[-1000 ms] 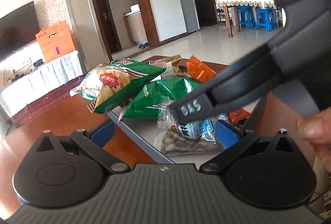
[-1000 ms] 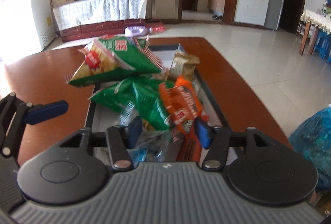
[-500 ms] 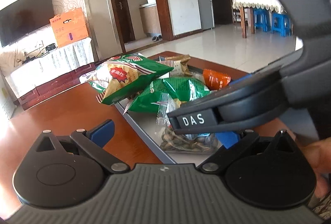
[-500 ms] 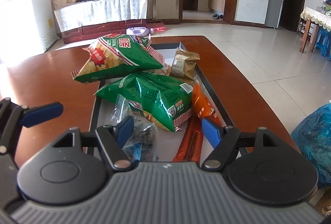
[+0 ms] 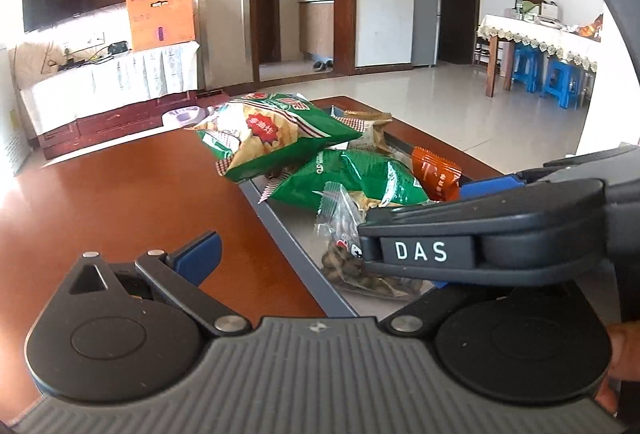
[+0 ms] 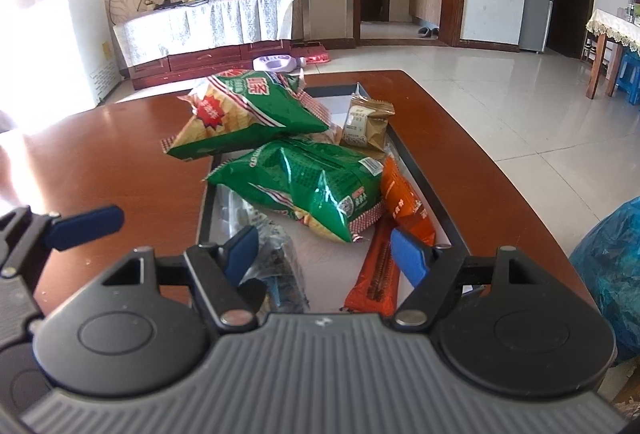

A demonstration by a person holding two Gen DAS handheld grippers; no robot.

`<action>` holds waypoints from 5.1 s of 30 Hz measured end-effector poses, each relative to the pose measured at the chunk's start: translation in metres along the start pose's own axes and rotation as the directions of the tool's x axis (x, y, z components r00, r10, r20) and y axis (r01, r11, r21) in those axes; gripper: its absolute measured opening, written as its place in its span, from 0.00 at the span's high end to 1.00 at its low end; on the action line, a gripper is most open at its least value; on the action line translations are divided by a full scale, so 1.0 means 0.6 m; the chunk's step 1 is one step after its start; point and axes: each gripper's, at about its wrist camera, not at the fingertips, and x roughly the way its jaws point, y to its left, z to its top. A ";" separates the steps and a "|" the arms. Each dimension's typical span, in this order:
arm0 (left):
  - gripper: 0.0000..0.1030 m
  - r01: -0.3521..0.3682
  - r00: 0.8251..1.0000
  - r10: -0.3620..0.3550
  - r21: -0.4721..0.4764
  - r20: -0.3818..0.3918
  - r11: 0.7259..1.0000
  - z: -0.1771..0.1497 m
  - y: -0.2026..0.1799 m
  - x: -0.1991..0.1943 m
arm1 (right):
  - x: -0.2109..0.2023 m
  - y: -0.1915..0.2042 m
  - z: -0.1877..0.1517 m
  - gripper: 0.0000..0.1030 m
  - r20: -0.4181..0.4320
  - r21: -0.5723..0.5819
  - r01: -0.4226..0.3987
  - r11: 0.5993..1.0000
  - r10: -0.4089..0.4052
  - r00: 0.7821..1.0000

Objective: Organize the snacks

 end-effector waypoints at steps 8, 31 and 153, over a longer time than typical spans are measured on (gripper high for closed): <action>0.00 -0.048 0.999 0.047 0.027 0.019 0.998 -0.001 -0.011 -0.037 | -0.041 0.005 -0.010 0.27 0.049 0.019 -0.019 1.000 0.018 0.999; 0.00 -0.203 0.978 0.203 0.006 0.038 0.979 -0.078 0.029 -0.211 | -0.265 0.049 -0.114 0.27 0.290 0.027 -0.028 0.999 0.018 0.957; 0.00 -0.199 0.980 0.199 -0.048 0.004 0.979 -0.095 0.041 -0.195 | -0.238 0.075 -0.135 0.16 0.238 -0.017 -0.026 1.000 0.029 0.971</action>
